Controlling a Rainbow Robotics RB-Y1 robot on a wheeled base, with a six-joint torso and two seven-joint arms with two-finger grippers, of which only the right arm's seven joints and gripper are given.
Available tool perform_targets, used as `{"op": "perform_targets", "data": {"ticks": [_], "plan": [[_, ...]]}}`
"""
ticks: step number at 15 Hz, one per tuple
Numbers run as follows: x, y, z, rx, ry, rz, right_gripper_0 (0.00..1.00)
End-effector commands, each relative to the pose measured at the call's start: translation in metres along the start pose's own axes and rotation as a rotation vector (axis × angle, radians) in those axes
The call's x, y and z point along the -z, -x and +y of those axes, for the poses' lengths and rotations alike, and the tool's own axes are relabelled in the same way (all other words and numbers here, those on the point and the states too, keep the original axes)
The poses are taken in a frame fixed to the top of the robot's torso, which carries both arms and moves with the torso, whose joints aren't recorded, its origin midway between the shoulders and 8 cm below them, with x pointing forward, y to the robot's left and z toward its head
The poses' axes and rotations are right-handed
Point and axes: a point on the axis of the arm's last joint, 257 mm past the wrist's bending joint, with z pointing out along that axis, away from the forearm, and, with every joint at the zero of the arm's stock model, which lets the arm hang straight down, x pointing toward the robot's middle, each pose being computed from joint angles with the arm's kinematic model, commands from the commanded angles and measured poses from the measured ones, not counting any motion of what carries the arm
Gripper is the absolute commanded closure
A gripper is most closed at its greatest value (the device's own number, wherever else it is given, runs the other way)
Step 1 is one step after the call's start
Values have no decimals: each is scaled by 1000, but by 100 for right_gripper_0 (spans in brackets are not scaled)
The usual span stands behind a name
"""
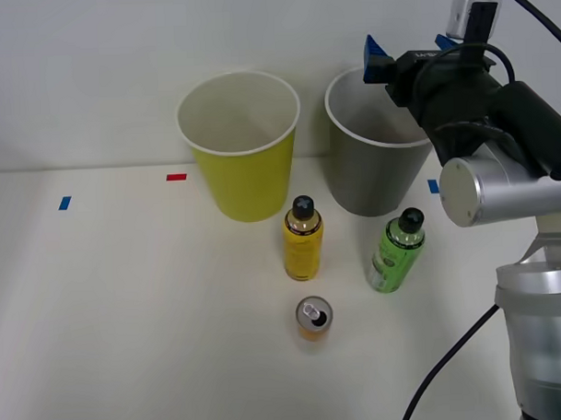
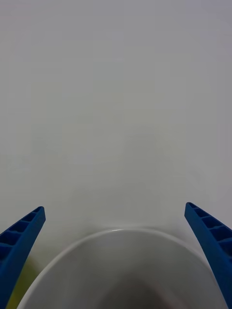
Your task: Put cans in the gray bin, plastic bottles in the light green bin
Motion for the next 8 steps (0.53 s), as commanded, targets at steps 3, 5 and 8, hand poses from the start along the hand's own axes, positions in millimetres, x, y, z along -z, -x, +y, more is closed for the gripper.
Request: {"op": "perform_targets", "data": {"ticks": [3,5,8], "plan": [[59,27,-16,5,11,-75,0],[95,32,-25,-12,-4,-86,0],[151,21,-42,22,-57,-51,0]]}}
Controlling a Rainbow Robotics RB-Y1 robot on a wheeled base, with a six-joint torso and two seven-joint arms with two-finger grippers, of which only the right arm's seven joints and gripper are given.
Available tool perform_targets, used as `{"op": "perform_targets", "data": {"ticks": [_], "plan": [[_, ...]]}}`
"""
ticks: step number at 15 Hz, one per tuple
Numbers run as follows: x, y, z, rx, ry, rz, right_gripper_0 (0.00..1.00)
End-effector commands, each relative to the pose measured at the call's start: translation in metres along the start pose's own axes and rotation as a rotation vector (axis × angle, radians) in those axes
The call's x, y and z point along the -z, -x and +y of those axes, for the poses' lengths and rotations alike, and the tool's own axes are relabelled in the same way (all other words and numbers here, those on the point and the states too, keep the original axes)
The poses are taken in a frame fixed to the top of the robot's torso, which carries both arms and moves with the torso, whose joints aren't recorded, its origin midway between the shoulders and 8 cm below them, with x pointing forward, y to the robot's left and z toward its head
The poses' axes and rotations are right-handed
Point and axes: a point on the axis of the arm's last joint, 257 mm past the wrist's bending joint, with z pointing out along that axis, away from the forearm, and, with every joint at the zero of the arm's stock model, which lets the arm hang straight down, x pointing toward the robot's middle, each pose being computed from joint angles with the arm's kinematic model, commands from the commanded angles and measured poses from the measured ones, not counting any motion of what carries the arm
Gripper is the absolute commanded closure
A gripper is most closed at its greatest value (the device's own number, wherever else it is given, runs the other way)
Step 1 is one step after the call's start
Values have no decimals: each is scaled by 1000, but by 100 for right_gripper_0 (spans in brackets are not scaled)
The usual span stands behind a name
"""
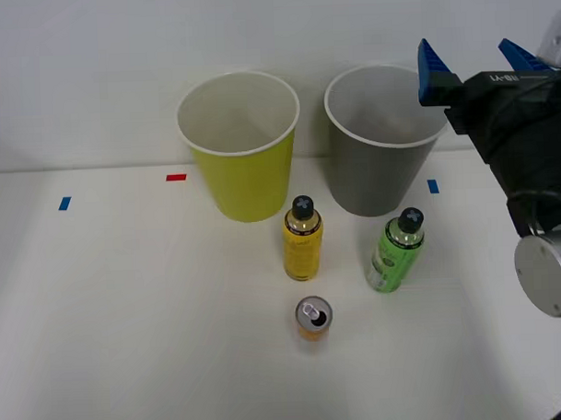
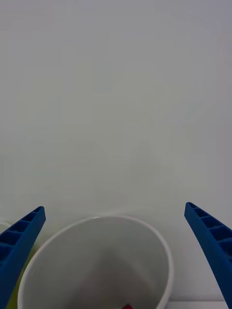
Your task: Put cans in the gray bin, plastic bottles in the light green bin
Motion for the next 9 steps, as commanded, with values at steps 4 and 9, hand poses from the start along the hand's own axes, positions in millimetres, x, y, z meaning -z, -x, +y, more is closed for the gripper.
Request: {"op": "perform_targets", "data": {"ticks": [4,9], "plan": [[103,-30,-35,96,-131,119,0],[156,-88,-45,202,-223,254,0]]}}
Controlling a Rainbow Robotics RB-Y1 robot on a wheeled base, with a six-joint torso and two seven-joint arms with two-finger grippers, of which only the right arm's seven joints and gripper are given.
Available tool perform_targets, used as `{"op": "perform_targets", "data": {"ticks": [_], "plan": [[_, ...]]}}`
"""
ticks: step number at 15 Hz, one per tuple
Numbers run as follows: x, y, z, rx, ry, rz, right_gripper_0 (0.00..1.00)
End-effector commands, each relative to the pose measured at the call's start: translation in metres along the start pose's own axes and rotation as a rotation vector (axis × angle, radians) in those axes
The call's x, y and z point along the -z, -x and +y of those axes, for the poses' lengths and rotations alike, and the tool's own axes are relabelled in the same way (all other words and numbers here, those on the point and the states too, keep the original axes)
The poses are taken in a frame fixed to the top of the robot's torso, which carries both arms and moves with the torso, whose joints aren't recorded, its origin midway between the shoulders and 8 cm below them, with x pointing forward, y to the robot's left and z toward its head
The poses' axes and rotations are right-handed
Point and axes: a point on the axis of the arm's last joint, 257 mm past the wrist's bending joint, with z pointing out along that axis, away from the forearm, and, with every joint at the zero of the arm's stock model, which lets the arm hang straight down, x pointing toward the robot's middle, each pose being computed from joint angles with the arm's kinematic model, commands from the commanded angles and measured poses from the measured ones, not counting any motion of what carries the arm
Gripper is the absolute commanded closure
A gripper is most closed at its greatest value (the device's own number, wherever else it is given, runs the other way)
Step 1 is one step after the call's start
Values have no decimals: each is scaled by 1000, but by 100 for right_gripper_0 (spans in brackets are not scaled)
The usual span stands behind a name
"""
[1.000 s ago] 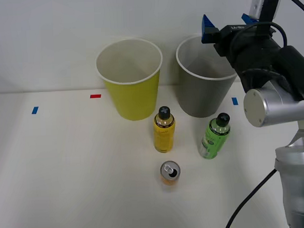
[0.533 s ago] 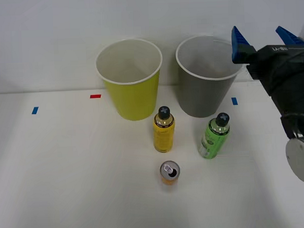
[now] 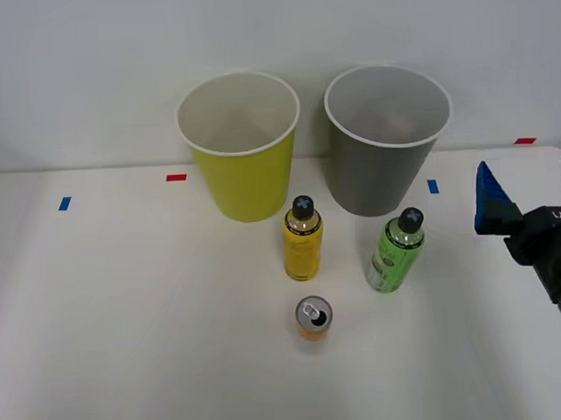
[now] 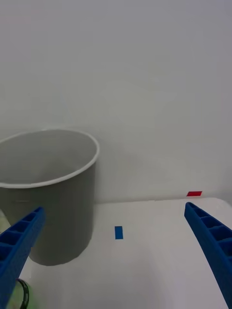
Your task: Put cans in the gray bin, plastic bottles in the light green bin
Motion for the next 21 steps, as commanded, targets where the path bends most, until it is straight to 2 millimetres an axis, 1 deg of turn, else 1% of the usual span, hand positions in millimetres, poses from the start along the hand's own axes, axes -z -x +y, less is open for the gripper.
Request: {"op": "perform_targets", "data": {"ticks": [1,2,6,8,10,11,14,16,18,21], "plan": [[27,-42,0,71,-25,96,0],[37,-60,-4,90,-31,148,0],[69,-104,0,153,-13,272,0],[71,-132,2,174,18,244,0],[73,-152,5,154,51,197,0],[78,-160,8,136,62,189,0],[103,-185,9,83,52,204,0],[114,-194,11,44,52,177,0],[125,-197,8,14,54,124,0],[141,-201,11,-74,62,127,0]]}}
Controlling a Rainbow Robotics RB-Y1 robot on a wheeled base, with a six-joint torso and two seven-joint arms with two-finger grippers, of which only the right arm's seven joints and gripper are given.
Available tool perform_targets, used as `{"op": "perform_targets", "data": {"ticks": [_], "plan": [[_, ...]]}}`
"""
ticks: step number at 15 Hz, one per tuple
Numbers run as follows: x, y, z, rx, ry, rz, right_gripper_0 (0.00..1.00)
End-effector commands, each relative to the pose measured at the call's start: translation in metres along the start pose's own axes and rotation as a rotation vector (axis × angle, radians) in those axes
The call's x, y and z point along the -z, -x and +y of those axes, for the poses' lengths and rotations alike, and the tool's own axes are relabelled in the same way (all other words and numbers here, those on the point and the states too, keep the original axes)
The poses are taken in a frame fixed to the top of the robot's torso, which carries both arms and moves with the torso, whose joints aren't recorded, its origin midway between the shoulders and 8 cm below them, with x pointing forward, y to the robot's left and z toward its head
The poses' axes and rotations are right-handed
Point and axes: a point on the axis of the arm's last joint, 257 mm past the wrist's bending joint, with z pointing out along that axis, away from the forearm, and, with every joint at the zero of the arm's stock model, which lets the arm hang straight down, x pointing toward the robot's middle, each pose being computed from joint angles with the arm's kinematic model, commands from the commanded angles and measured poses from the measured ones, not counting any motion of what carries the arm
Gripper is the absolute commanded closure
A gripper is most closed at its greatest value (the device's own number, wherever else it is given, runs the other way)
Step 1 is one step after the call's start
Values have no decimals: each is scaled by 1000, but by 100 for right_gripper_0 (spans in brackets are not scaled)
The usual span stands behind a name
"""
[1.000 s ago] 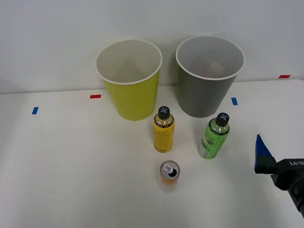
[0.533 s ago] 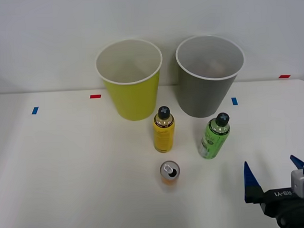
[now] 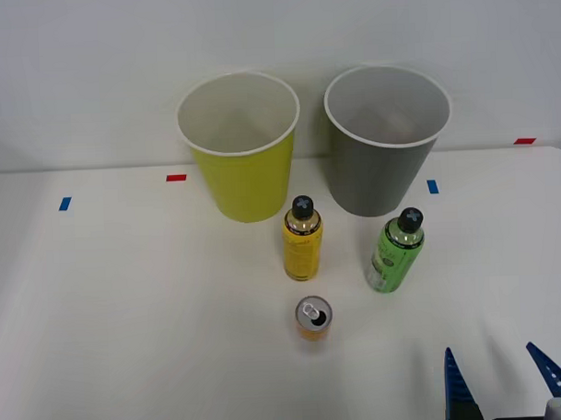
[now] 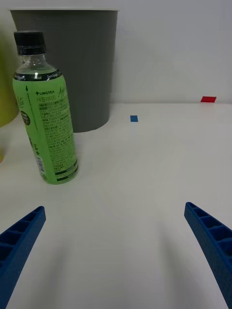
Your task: Put cans in the gray bin, plastic bottles in the light green bin
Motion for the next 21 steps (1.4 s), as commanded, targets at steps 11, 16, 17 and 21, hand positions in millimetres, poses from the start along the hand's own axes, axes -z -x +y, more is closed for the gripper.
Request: {"op": "perform_targets", "data": {"ticks": [11,16,17,21], "plan": [[17,-29,21,-172,215,-99,0],[20,-31,33,-290,298,-109,0],[22,-30,39,-326,317,-108,0],[23,-28,55,-406,337,-117,0]]}}
